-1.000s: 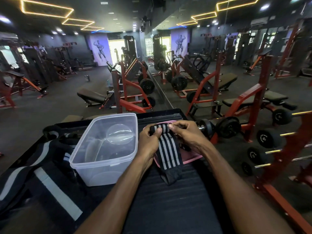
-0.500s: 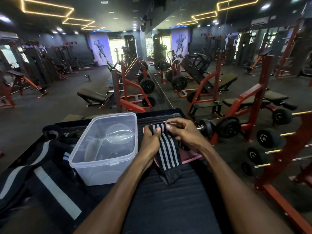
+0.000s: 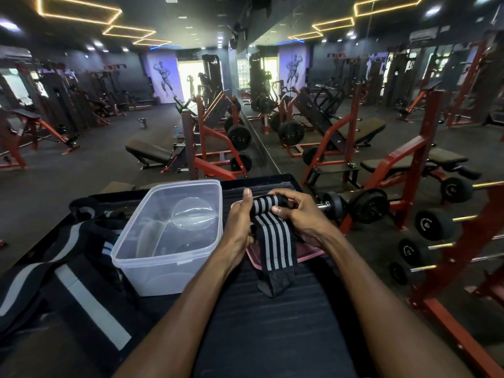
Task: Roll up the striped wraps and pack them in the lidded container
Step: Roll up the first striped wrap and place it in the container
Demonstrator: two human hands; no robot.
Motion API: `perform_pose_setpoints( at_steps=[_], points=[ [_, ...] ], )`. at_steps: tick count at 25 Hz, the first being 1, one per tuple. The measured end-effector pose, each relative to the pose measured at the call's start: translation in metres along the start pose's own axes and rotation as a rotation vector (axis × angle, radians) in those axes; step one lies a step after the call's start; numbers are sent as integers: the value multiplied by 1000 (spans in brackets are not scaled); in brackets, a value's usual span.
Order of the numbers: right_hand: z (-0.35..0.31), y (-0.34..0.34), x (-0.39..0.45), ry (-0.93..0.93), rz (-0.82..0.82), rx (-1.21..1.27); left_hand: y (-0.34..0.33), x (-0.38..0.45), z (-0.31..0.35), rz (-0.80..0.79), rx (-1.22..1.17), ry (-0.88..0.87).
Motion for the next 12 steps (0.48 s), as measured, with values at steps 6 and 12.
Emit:
perform_pose_setpoints(
  at_steps=[6, 12],
  points=[
    [3, 5, -2, -105, -2, 118, 2, 0, 11, 32, 217, -238],
    [-3, 12, -1, -13, 68, -3, 1, -7, 8, 37, 95, -103]
  ],
)
Point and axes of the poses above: each hand's wrist, its own x-axis towards the middle knuckle, its own y-axis out of the back of the hand, z = x × y, the point moved 7 cm from there along x, towards the middle knuckle, and after that the axes turned 3 degrees about -x, right-handed, at the moved point
